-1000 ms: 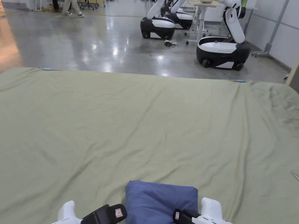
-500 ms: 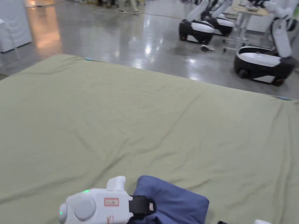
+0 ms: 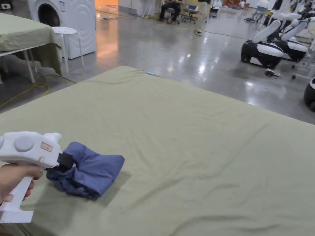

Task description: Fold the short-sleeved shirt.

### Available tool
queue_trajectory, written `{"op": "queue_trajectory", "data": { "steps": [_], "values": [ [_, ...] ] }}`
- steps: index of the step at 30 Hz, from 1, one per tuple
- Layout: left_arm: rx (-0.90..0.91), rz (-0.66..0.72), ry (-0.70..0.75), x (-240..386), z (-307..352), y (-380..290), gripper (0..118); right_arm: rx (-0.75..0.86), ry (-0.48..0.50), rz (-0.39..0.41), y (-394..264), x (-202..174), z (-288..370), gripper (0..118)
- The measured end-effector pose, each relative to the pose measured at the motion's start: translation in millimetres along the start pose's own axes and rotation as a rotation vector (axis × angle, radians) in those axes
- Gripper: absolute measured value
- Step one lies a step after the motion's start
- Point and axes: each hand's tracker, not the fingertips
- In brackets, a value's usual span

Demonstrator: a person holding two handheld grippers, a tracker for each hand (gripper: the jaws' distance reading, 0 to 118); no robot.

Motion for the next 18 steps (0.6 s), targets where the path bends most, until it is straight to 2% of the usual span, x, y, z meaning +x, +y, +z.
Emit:
{"op": "queue_trajectory", "data": {
  "steps": [1, 2, 4, 5, 8, 9, 13, 15, 16, 18],
  "values": [
    [0.011, -0.050, 0.027, 6.8, 1.6, -1.8, 31, 0.002, 0.004, 0.002, -0.6, -1.9, -1.2, 1],
    [0.034, -0.097, 0.050, 13.6, 4.7, -3.2, 41, 0.002, 0.006, 0.005, -1.6, -3.5, -4.2, 1],
    [0.069, -0.104, 0.067, 16.5, 20.0, -6.1, 65, -0.007, 0.010, 0.020, -1.3, -6.5, -7.6, 1],
    [0.112, -0.108, 0.104, 17.4, 33.9, -7.2, 71, -0.007, 0.011, 0.029, -0.7, -8.1, -7.4, 1],
    [0.261, -0.157, 0.293, 28.0, 87.3, -6.8, 72, 0.009, 0.022, 0.056, 2.7, -9.6, 1.3, 2],
    [0.329, -0.171, 0.317, 39.2, 109.2, -8.7, 73, 0.017, 0.019, 0.072, 4.7, -8.4, 5.4, 2],
    [0.607, -0.214, 0.230, 109.1, 170.1, -24.4, 75, 0.094, -0.042, 0.122, 22.6, 2.8, 34.6, 2],
    [0.706, -0.247, 0.170, 168.7, 179.8, -37.9, 72, 0.182, -0.076, 0.145, 42.0, 11.7, 58.1, 2],
    [0.755, -0.284, 0.135, 194.1, 176.6, -42.9, 61, 0.221, -0.107, 0.168, 53.3, 14.8, 69.5, 2],
    [0.850, -0.413, 0.128, 265.8, 169.7, -55.9, 19, 0.336, -0.189, 0.189, 83.6, 21.1, 101.3, 1]
  ]
}}
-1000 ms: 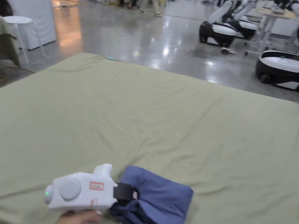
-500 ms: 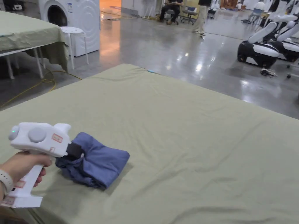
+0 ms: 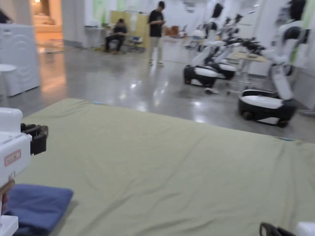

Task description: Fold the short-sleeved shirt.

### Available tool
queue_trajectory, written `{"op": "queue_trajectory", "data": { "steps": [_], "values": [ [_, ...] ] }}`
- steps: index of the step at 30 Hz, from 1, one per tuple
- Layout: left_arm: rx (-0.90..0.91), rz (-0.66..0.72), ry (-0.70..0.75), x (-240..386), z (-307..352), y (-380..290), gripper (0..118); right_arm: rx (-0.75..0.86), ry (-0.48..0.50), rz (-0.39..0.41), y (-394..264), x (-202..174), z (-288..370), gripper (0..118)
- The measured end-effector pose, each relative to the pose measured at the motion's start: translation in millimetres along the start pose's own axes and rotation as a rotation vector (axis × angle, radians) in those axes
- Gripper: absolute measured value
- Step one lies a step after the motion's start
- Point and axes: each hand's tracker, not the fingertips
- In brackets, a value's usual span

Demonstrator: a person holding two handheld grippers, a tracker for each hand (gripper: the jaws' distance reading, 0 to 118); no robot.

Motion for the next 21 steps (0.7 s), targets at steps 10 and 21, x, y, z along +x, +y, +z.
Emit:
{"op": "queue_trajectory", "data": {
  "steps": [10, 21],
  "values": [
    [0.208, 0.017, -0.266, 194.8, 25.1, 27.1, 13, 0.335, -0.140, -0.014, 101.2, 46.7, 50.4, 1],
    [0.208, -0.070, -0.168, 177.9, 27.5, 29.4, 13, 0.369, -0.142, 0.041, 108.3, 47.6, 49.4, 1]
  ]
}}
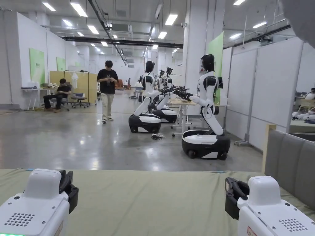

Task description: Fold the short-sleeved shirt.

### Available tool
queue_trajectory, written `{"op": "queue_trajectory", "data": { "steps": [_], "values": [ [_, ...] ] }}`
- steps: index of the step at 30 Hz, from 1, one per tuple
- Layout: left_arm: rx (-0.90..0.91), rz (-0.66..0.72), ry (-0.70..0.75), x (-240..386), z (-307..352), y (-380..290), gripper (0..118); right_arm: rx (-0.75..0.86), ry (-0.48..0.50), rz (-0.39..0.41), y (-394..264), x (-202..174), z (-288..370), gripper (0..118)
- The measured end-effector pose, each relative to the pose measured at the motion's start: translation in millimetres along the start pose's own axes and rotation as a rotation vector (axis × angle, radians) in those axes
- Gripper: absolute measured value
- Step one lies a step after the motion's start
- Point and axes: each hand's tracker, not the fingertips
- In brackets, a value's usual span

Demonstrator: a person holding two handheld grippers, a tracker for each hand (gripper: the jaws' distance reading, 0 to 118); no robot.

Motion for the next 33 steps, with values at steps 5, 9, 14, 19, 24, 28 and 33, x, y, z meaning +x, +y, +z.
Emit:
{"op": "queue_trajectory", "data": {
  "steps": [5, 9, 14, 19, 24, 28, 33],
  "values": [
    [-0.003, 0.009, 0.008, -2.1, 2.0, 1.8, 13, -0.013, 0.016, 0.012, -3.5, -6.4, -3.9, 1],
    [-0.009, 0.002, 0.011, -5.7, 2.5, 0.8, 13, -0.019, 0.018, 0.016, -5.6, -7.8, -5.6, 1],
    [-0.015, 0.018, 0.022, -7.3, 0.0, 4.0, 24, -0.025, 0.022, 0.014, -4.4, -10.4, -7.5, 1],
    [-0.003, 0.031, 0.024, -10.6, -0.9, 4.1, 81, -0.033, 0.028, 0.006, -5.4, -13.2, -8.6, 26],
    [0.001, 0.058, 0.009, -14.5, -0.8, 4.4, 95, -0.064, 0.025, 0.029, -8.3, -18.7, -12.6, 92],
    [-0.009, 0.049, -0.018, -11.1, -1.3, 3.2, 98, -0.081, 0.046, -0.013, -10.1, -19.5, -12.8, 118],
    [-0.014, 0.066, -0.023, -12.6, -2.5, 4.0, 98, -0.091, 0.013, -0.001, -3.2, -31.9, -13.9, 118]
  ]
}}
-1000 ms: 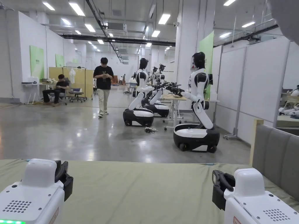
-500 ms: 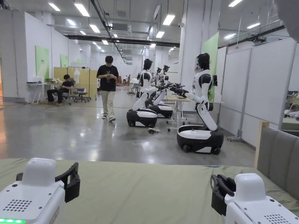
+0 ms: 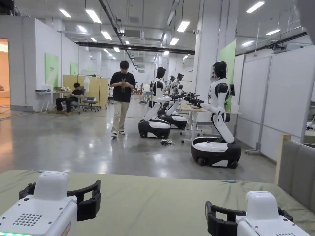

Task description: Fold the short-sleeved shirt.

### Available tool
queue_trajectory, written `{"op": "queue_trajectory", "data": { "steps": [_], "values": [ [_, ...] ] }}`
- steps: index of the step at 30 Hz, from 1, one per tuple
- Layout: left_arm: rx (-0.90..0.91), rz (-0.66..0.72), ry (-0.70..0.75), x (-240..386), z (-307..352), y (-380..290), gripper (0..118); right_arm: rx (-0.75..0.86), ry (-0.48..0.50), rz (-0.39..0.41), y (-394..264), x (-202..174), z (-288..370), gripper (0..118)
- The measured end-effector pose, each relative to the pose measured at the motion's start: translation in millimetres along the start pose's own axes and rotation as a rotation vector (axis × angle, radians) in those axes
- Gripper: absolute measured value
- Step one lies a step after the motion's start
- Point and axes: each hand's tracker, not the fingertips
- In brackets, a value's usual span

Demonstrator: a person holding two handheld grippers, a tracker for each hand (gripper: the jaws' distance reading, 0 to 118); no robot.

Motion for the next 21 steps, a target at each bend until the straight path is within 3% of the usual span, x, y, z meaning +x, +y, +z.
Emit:
{"op": "queue_trajectory", "data": {
  "steps": [5, 11, 14, 21],
  "values": [
    [0.004, -0.001, 0.007, 0.8, 1.5, -4.0, 98, -0.066, 0.021, -0.094, 5.4, -1.0, -0.3, 118],
    [0.008, 0.011, 0.018, -1.1, 2.7, -7.6, 98, -0.181, -0.106, -0.150, 9.0, -4.7, -5.7, 118],
    [0.011, 0.005, 0.027, -0.5, 2.4, -8.7, 98, -0.240, -0.086, -0.198, 11.4, -3.1, -7.2, 118],
    [0.006, 0.005, 0.024, 1.4, 1.3, -11.4, 98, -0.224, -0.063, -0.214, 13.6, -5.2, -3.2, 118]
  ]
}}
